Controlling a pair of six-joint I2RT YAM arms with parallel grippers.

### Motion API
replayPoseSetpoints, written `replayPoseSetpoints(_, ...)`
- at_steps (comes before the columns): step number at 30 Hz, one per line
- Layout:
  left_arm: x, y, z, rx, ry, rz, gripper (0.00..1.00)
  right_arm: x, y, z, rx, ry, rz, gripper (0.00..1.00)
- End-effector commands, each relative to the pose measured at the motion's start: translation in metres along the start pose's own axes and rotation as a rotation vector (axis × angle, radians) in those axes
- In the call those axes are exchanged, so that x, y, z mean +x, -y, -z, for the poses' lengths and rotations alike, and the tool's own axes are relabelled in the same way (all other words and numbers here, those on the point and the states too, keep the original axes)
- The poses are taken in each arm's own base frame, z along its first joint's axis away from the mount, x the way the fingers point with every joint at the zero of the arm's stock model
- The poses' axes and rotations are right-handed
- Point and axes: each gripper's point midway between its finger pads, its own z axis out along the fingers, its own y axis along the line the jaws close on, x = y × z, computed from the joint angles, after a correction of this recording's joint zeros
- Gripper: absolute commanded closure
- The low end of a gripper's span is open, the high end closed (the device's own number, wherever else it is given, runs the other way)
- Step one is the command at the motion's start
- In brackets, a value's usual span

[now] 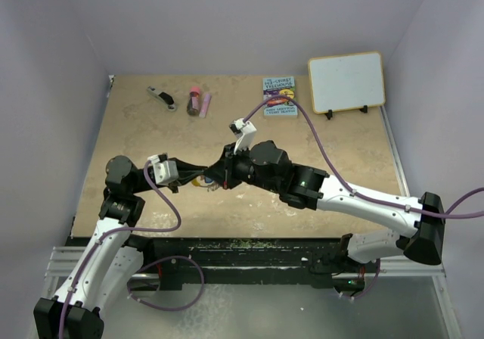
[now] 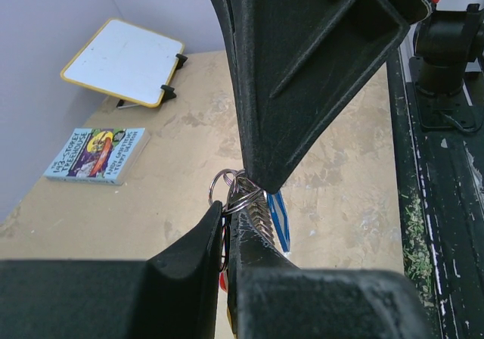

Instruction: Put the keys on the keyring

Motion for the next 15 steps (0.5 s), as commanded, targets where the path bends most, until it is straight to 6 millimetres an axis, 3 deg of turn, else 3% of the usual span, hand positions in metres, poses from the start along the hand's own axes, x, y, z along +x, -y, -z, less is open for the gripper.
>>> replayPoseSetpoints(1,-0.0154,-0.0075,-0.0002,-0.021,0.032,-0.097,0.96,-0.0216,-0.027,0.0013,-0.092,0.063,-0.012,1.0)
replayPoseSetpoints(15,-0.0156,-0.0096,0.0004,-0.035,0.033,-0.12,0.96,-0.0248,-0.0266,-0.0006,-0.085,0.079,-0.03,1.0)
